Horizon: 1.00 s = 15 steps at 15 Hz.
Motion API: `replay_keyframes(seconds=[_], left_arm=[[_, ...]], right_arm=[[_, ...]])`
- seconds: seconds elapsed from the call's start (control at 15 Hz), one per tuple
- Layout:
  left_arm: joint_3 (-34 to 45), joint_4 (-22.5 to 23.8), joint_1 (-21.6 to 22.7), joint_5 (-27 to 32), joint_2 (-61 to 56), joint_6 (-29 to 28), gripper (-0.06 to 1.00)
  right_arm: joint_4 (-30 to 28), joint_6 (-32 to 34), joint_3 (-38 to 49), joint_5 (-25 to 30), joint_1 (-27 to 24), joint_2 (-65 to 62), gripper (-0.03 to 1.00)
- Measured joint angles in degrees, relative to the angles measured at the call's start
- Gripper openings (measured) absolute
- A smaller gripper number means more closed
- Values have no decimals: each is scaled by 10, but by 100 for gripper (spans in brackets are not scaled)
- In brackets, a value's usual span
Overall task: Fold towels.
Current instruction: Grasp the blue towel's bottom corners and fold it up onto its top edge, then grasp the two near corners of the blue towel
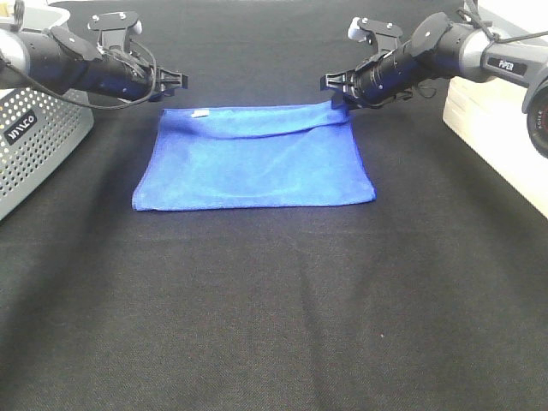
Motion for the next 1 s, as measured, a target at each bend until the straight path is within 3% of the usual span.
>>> replay_keyframes(seconds=[0.07,0.2,0.53,0.6,0.67,0.73,0.87,1.0], left_arm=[[-2,12,0,13,-1,0,57],[-2,29,3,76,-7,0,67],[-2,48,34,303,-45,-8,68],[-2,48,34,303,-45,-8,68],[-1,55,37,369,-46,-52,68],[-1,55,37,369,-46,-52,68],[21,56,37,422,-46,-88,68],[65,57,37,429,-57,-117,68]], right_arm=[[-5,1,-1,9,0,-3,63],[-10,2,-1,56,0,-19,71],[-21,41,-1,248,0,-70,73],[-21,41,-1,248,0,-70,73],[-28,71,-1,319,0,-71,73],[-28,71,-1,319,0,-71,73],[-45,105,-1,380,0,-72,73],[-66,132,-1,392,0,-72,73]])
